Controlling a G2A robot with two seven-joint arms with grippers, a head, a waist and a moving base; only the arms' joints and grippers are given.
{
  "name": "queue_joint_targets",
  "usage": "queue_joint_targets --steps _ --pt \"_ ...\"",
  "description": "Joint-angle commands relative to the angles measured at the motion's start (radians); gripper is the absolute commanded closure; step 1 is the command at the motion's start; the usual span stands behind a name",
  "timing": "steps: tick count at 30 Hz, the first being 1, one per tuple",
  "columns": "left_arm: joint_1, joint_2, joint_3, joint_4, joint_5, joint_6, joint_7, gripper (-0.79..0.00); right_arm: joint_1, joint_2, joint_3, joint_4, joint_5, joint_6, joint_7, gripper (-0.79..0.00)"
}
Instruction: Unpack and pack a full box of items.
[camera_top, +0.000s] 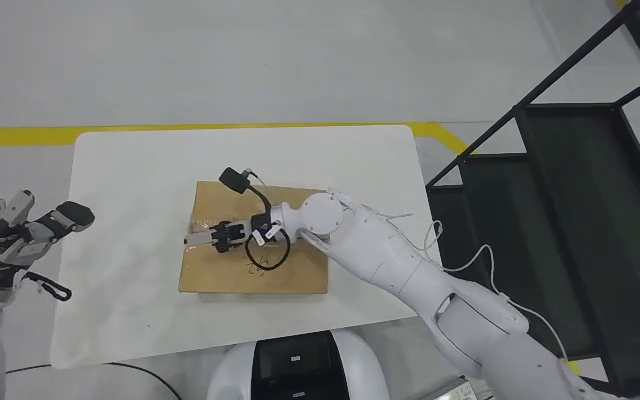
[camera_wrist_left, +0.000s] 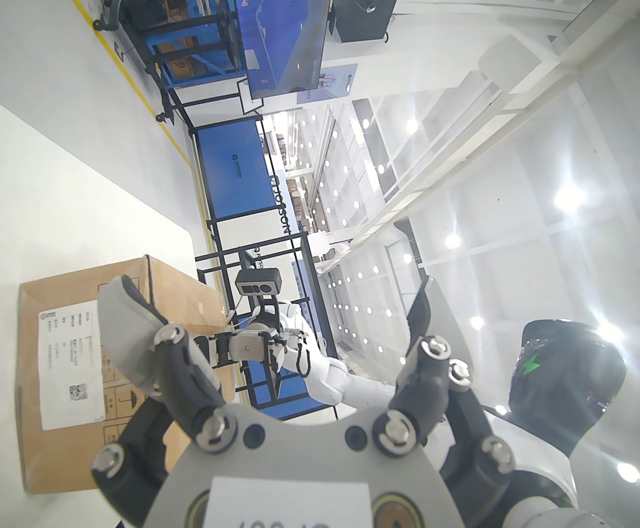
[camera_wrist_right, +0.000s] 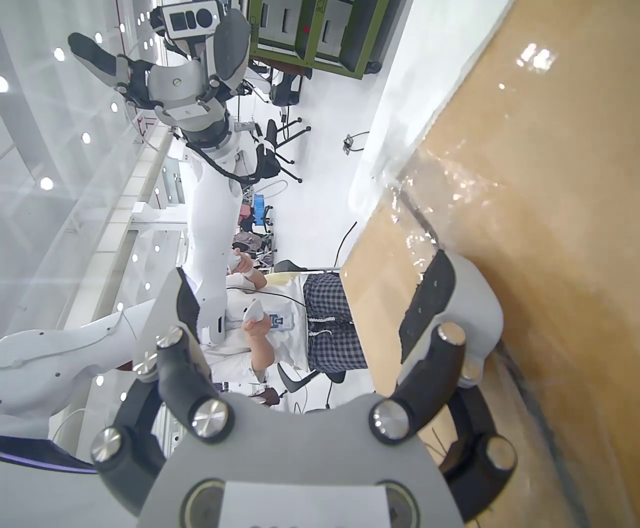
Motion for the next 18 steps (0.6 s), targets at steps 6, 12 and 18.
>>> queue_joint_targets --steps 6,12,18 --pt "0.028 -0.004 -0.030 -0.010 -0.010 0.002 0.003 -0.785 0.068 -0.062 -0.029 0.144 0.045 -0.083 -0.058 -0.785" --pt "0.028 -0.008 -0.026 -0.018 -0.006 0.008 0.008 -0.785 0.098 -0.099 -0.048 0.223 0.042 -0.133 -0.062 -0.785" --pt "0.013 -0.010 -0.011 -0.016 0.008 0.018 0.004 -0.785 0.071 -0.078 0.010 0.208 0.047 -0.222 -0.020 -0.785"
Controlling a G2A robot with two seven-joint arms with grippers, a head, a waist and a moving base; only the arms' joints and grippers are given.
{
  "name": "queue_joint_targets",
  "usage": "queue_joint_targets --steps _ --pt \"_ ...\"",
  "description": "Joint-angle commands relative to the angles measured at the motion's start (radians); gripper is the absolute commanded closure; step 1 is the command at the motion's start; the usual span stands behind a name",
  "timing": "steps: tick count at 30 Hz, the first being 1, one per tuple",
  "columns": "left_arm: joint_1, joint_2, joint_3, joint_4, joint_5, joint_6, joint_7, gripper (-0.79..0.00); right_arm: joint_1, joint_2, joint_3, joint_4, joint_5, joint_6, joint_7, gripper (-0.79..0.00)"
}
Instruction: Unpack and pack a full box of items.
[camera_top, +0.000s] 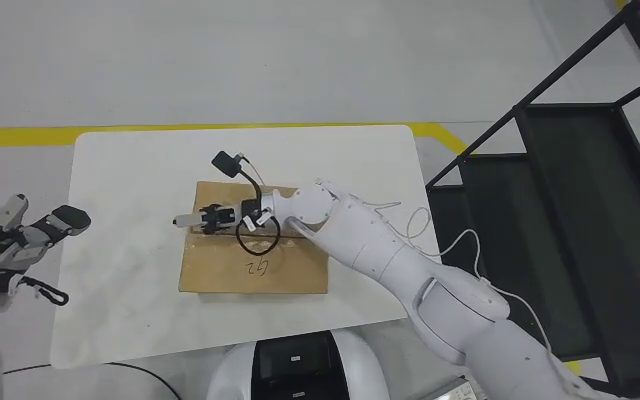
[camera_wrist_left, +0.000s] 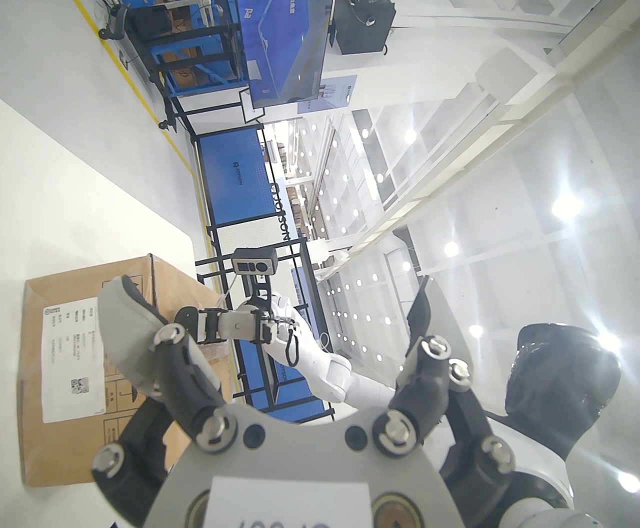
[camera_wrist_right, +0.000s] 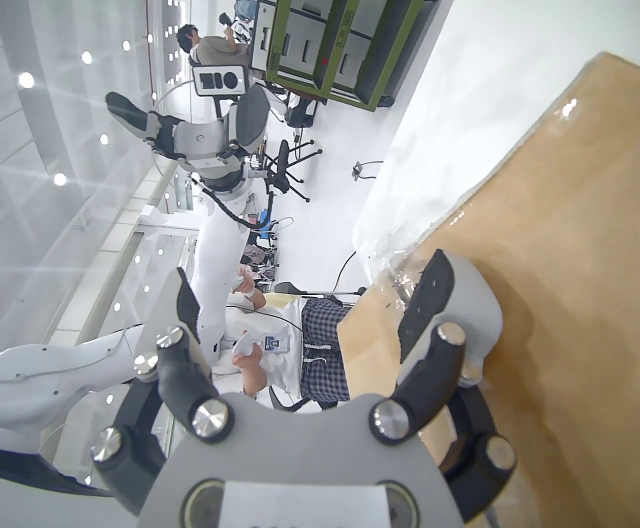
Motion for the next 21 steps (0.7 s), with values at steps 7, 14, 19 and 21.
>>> queue_joint_targets --steps 7,14,19,21 --pt "-0.036 -0.004 0.039 -0.002 0.024 0.017 -0.011 -0.785 -0.131 0.108 0.186 -0.181 -0.050 0.029 0.083 -0.785" --pt "-0.051 -0.007 0.055 -0.008 0.037 0.018 -0.011 -0.785 -0.215 0.149 0.261 -0.294 -0.079 0.147 0.112 -0.785" --pt "-0.039 -0.009 0.048 -0.011 0.038 0.013 -0.009 -0.785 -0.201 0.136 0.234 -0.244 -0.066 0.160 0.103 -0.785" --pt "-0.036 -0.010 0.046 -0.014 0.038 0.015 -0.007 -0.785 -0.190 0.128 0.220 -0.218 -0.060 0.156 0.097 -0.785"
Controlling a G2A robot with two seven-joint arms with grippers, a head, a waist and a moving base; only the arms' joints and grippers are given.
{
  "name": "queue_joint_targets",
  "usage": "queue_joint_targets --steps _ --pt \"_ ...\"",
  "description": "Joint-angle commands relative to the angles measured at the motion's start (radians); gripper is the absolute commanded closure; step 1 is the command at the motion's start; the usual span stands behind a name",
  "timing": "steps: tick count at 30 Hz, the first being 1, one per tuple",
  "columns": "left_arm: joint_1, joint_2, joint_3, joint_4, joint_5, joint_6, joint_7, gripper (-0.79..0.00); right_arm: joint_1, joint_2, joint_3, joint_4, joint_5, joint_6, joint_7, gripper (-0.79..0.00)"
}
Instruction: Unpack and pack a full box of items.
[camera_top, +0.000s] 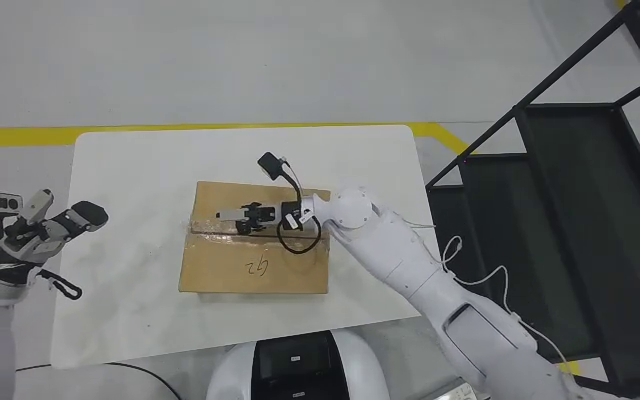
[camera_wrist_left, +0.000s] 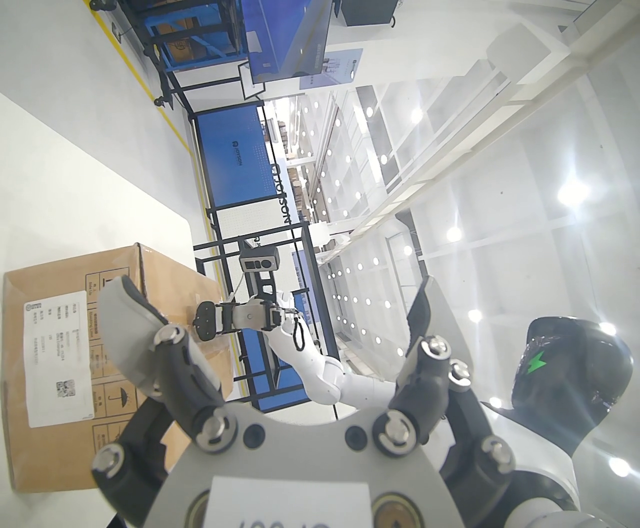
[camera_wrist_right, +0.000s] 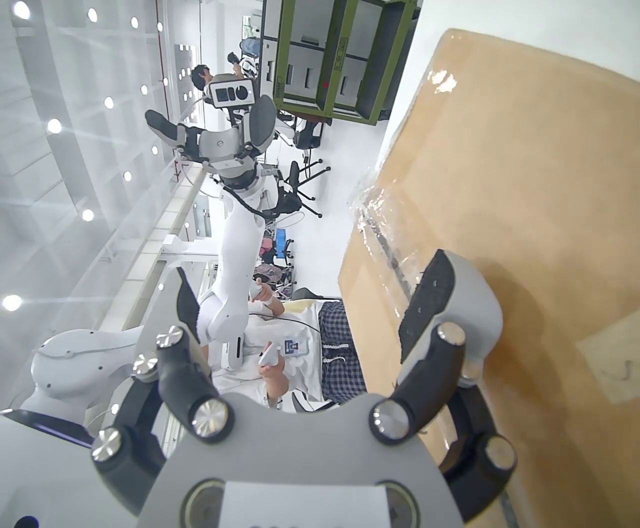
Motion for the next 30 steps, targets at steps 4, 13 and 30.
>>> queue_joint_targets --steps 4,13,30 --pt "0.006 -0.002 -0.006 -0.009 0.003 0.001 0.004 -0.785 0.034 -0.023 -0.040 0.050 0.012 -0.009 -0.008 -0.785" --pt "0.040 -0.005 -0.046 -0.009 -0.016 -0.012 0.007 -0.785 0.111 -0.078 -0.122 0.106 0.022 -0.001 -0.034 -0.785" --pt "0.009 -0.012 -0.014 -0.025 0.004 0.012 0.002 -0.785 0.017 -0.026 0.018 -0.032 0.010 -0.114 0.091 -0.785"
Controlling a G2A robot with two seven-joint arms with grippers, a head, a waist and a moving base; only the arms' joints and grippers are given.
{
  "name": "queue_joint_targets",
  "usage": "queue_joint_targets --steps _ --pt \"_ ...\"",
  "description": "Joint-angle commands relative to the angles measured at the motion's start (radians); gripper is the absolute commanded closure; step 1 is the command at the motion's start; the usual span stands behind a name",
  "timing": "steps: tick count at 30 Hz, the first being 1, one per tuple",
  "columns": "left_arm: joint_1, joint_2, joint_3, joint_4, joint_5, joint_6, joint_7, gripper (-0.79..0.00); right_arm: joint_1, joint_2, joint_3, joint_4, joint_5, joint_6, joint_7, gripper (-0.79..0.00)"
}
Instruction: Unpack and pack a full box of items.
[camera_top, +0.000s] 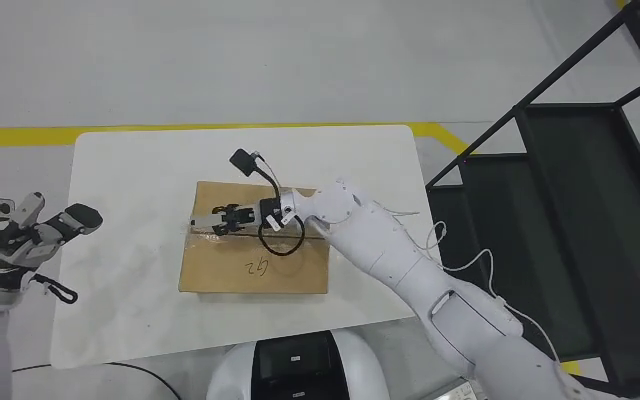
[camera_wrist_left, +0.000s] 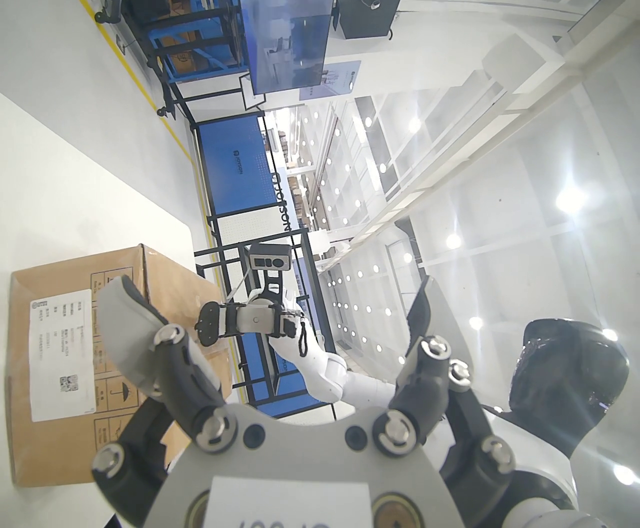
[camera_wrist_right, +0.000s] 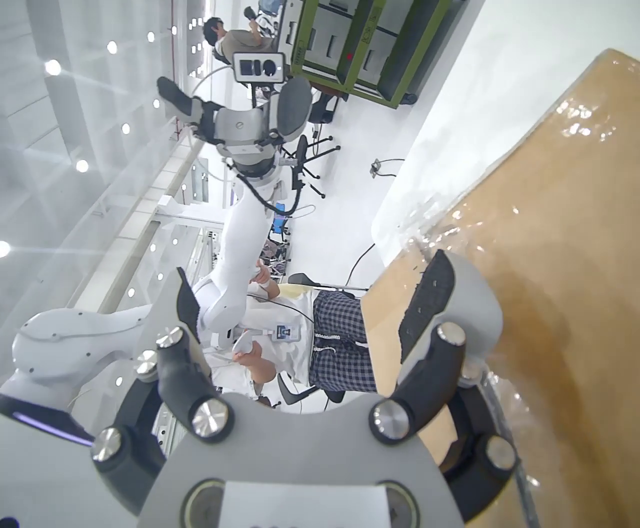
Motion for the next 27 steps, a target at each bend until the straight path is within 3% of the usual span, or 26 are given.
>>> queue_joint_targets --steps 1,7,12,16,27 --pt "-0.016 -0.001 0.019 -0.003 0.007 0.002 0.000 -0.785 -0.068 0.036 0.077 -0.088 -0.009 0.006 0.047 -0.785" --pt "-0.054 -0.006 0.076 -0.003 0.033 0.008 0.000 -0.785 -0.328 0.140 0.381 -0.336 -0.031 0.025 0.105 -0.785" --pt "-0.084 -0.009 0.115 0.005 0.052 0.015 -0.002 -0.785 -0.475 0.183 0.546 -0.429 0.013 0.057 0.158 -0.785" --pt "-0.098 -0.011 0.132 0.006 0.059 0.013 -0.005 -0.785 -0.482 0.191 0.557 -0.408 0.015 0.080 0.155 -0.785" --pt "-0.081 -0.012 0.112 0.021 0.049 0.000 -0.014 -0.785 -0.355 0.168 0.388 -0.216 0.000 0.103 0.118 -0.785"
